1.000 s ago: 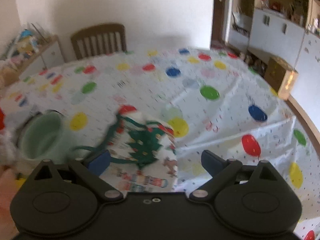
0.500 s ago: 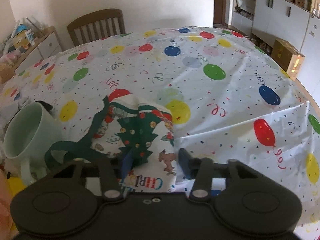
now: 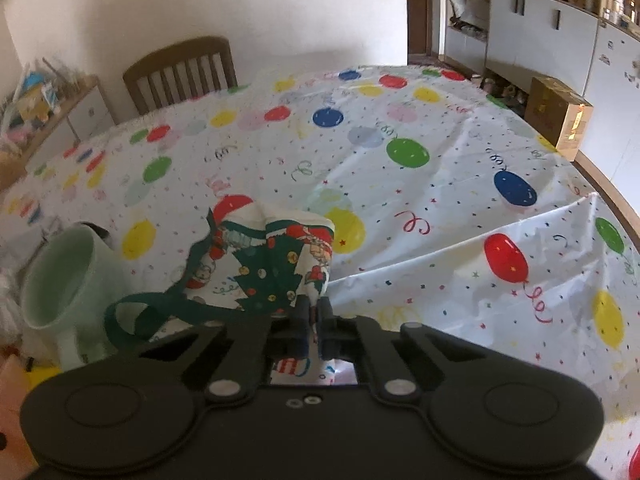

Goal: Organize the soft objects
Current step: 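Grasp the Christmas-print towel with the right gripper while the left gripper grasps the pink bath puff, then lift and carry the towel and bath puff with both grippers into the red box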

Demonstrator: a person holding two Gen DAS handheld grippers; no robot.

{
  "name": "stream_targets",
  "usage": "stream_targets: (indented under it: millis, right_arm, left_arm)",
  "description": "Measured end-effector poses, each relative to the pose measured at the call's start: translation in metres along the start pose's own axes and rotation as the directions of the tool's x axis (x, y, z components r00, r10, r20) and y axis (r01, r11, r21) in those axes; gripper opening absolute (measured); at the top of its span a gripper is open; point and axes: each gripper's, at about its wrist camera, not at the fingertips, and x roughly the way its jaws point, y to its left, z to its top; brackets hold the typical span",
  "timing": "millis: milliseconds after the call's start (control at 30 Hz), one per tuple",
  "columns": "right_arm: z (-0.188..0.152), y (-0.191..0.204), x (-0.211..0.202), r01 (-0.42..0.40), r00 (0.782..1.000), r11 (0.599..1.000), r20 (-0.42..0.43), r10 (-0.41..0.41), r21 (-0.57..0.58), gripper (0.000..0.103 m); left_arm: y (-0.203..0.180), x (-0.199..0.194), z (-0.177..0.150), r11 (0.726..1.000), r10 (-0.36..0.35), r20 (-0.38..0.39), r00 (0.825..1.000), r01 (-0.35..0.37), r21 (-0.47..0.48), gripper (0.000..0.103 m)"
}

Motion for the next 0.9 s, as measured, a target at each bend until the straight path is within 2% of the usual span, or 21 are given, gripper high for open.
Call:
stream_targets:
  millis: [267,567,900]
  right_arm:
    - [-0.003,0.0,-0.046,-0.033,0.993,0.998,0.111,0.028,0.046,0.002]
    - [-0.004,0.004,-0.105,-0.077,0.971,0.995,0.231,0.061,0.062,0.002]
    - [-0.006,0.016,-0.163,-0.09,0.951,0.995,0.301,0.075,0.036,0.002]
  left_arm:
    - [0.009,-0.013,-0.006,1.0,-0.008,0.02,1.0,0.009,-0.025,0.049]
    - [0.016,-0.039,-0.01,0.999,-0.022,0.07,0.997,0.025,-0.04,0.047]
    - [0.033,-0.073,-0.005,0.996,-0.033,0.125,0.992,0.044,-0.079,0.047]
